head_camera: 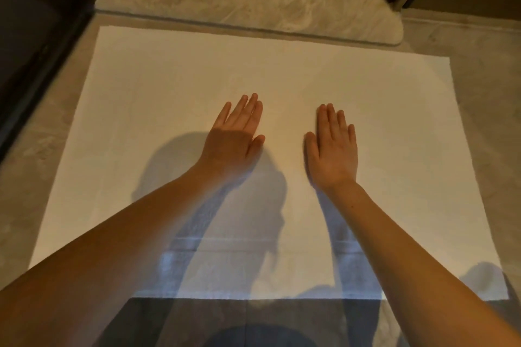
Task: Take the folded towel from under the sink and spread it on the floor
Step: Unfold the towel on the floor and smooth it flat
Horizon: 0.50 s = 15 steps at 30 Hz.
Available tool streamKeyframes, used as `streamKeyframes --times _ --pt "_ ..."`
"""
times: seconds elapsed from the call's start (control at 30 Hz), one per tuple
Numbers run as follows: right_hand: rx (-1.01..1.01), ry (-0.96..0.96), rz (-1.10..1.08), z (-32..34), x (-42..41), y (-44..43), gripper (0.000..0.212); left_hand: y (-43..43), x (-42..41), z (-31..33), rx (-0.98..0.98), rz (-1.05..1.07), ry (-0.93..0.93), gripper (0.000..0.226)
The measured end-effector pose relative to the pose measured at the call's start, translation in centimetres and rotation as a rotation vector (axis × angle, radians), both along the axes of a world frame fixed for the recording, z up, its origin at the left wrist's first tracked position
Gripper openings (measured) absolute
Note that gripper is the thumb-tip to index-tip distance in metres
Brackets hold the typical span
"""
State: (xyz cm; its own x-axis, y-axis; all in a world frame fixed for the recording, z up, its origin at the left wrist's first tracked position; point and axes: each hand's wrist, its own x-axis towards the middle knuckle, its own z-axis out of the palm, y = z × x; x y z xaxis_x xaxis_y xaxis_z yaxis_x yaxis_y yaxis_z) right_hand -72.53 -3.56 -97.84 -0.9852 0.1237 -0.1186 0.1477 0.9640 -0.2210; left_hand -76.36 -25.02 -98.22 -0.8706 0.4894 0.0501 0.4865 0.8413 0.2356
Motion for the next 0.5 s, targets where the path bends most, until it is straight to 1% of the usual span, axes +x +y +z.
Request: streamKeyframes --times 0.1,0.2,0.3,0.37,0.43,0.5 --pt "-0.005 0.014 0.081 0.1 4.5 -2.3 0.062 -0.5 3.9 -0.3 -0.02 -0.047 -0.027 0.063" --pt "0.027 -0.027 0.133 -0.9 7.7 -3.7 0.06 -1.2 5.9 -1.1 -0.04 -0.022 -0.046 0.064" --pt "0.035 -0.004 0.123 -1.7 7.9 -3.6 0.06 -1.2 5.8 -1.8 -0.047 -0.027 -0.009 0.064" --pt "0.025 0.004 0.097 -1.7 7.9 -3.6 0.059 -1.1 5.8 -2.1 -0.052 -0.033 -0.026 0.065" --pt "0.007 0.045 0.114 -1.9 8.2 -3.8 0.059 -1.4 6.0 -2.6 -0.032 -0.036 0.004 0.065" --pt "0.006 0.047 0.121 -2.0 7.9 -3.7 0.06 -1.5 5.6 -2.8 -0.043 -0.015 0.016 0.066"
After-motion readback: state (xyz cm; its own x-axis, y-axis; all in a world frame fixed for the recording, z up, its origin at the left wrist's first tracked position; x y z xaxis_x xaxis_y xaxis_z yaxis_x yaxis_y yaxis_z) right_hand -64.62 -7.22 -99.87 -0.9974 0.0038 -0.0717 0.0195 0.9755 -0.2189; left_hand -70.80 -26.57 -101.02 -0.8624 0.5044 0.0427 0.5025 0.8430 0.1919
